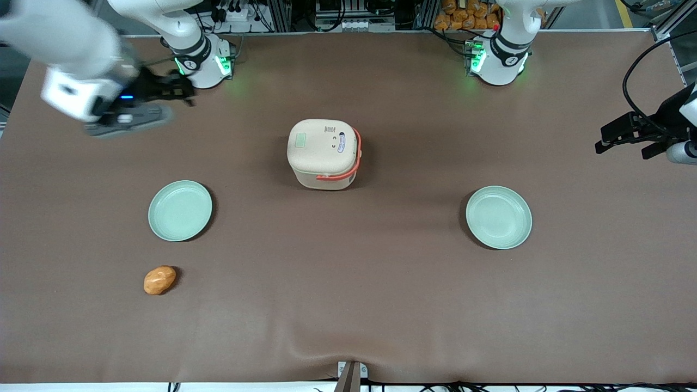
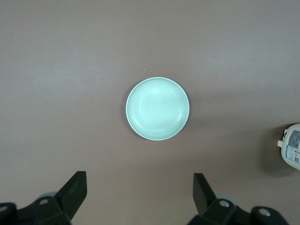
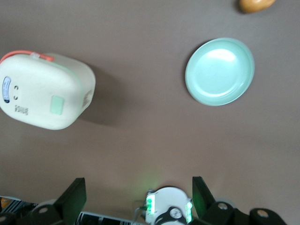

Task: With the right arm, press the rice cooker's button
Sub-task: 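Move the right gripper from rest toward the white rice cooker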

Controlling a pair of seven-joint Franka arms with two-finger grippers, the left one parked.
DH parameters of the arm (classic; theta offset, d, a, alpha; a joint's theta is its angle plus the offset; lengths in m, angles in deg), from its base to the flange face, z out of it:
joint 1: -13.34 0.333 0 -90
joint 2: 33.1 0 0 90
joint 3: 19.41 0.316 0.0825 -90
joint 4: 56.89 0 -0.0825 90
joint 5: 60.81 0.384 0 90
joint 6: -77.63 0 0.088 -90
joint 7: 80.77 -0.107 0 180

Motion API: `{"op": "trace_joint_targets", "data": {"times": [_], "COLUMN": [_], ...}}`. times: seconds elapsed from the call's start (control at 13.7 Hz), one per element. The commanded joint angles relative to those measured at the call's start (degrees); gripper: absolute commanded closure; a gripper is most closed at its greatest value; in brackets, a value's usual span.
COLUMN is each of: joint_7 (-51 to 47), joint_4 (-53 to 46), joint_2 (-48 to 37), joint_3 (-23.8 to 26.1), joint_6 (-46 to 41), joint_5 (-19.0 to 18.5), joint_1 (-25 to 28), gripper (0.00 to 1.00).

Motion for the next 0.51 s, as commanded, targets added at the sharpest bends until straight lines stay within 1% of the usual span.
{"op": "trace_joint_targets", "data": {"times": [0.0,0.15,0.29,0.44], "joint_7": [-8.62,-14.59,-19.96,-22.44], "joint_4": [3.94,7.28,10.88,13.35], "joint_2": [-0.57,-0.57,-0.14,0.74], "joint_3": [7.92,13.2,17.33,18.93], "joint_6": [1.99,5.15,7.79,8.76], "joint_5": [0.59,0.59,0.59,0.94], "joint_1": [-1.18,-1.45,-1.45,-1.36], "gripper": [0.0,0.0,0.0,0.0]}}
